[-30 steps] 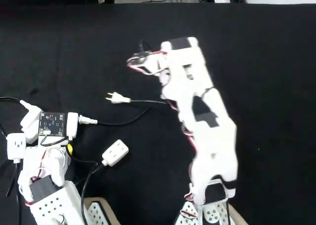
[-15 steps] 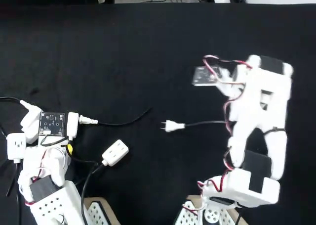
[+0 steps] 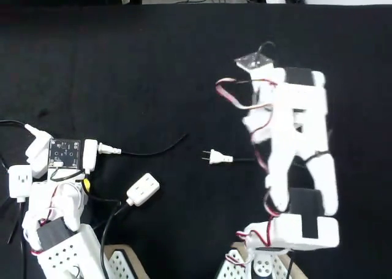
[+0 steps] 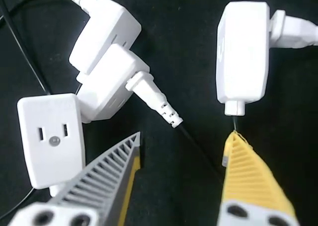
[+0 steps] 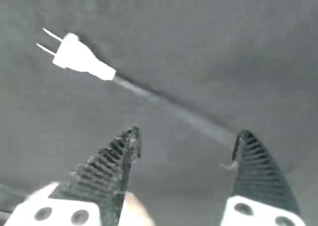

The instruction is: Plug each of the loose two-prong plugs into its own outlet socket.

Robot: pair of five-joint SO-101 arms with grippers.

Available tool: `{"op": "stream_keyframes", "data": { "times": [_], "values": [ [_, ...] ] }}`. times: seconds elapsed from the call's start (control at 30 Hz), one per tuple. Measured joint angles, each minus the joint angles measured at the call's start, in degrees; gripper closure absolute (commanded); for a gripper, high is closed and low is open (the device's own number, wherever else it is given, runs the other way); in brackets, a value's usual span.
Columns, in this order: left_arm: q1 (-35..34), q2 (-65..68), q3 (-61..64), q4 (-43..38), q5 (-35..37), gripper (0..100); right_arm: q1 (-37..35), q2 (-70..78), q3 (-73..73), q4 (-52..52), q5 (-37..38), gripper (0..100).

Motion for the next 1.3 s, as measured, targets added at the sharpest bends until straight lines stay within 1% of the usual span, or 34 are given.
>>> {"op": "stream_keyframes", "data": {
  "times": [0.07,0.13,0.23,0.3,0.43,0.53,0.63,0.73,0.77,0.93,1.13,1.3],
  "values": [
    [0.0,0.0,0.0,0.0,0.0,73,-5.2,0.0,0.0,3.1,-13.5,71.6],
    [0.0,0.0,0.0,0.0,0.0,73,-10.3,0.0,1.1,3.5,-25.5,71.5],
    [0.0,0.0,0.0,0.0,0.0,73,-16.3,0.7,4.0,1.4,-39.8,71.3],
    [0.0,0.0,0.0,0.0,0.0,73,-17.6,2.1,5.3,-2.7,-46.4,71.4],
    [0.0,0.0,0.0,0.0,0.0,73,-17.6,6.5,7.4,-11.3,-55.9,71.4],
    [0.0,0.0,0.0,0.0,0.0,73,-17.7,11.1,7.7,-13.8,-62.1,71.5],
    [0.0,0.0,0.0,0.0,0.0,73,-17.6,16.4,7.6,-14.4,-65.5,71.6],
    [0.0,0.0,0.0,0.0,0.0,73,-17.6,20.2,6.0,-15.4,-66.2,72.2],
    [0.0,0.0,0.0,0.0,0.0,73,-17.6,21.4,5.5,-15.7,-66.3,73.9],
    [0.0,0.0,0.0,0.0,0.0,73,-17.6,25.1,1.2,-14.7,-66.2,92.6],
    [0.0,0.0,0.0,0.0,0.0,73,-17.6,26.5,-2.8,-9.6,-60.7,92.6],
    [0.0,0.0,0.0,0.0,0.0,73,-17.3,28.2,-6.9,-5.1,-59.7,92.5]
  ]
}}
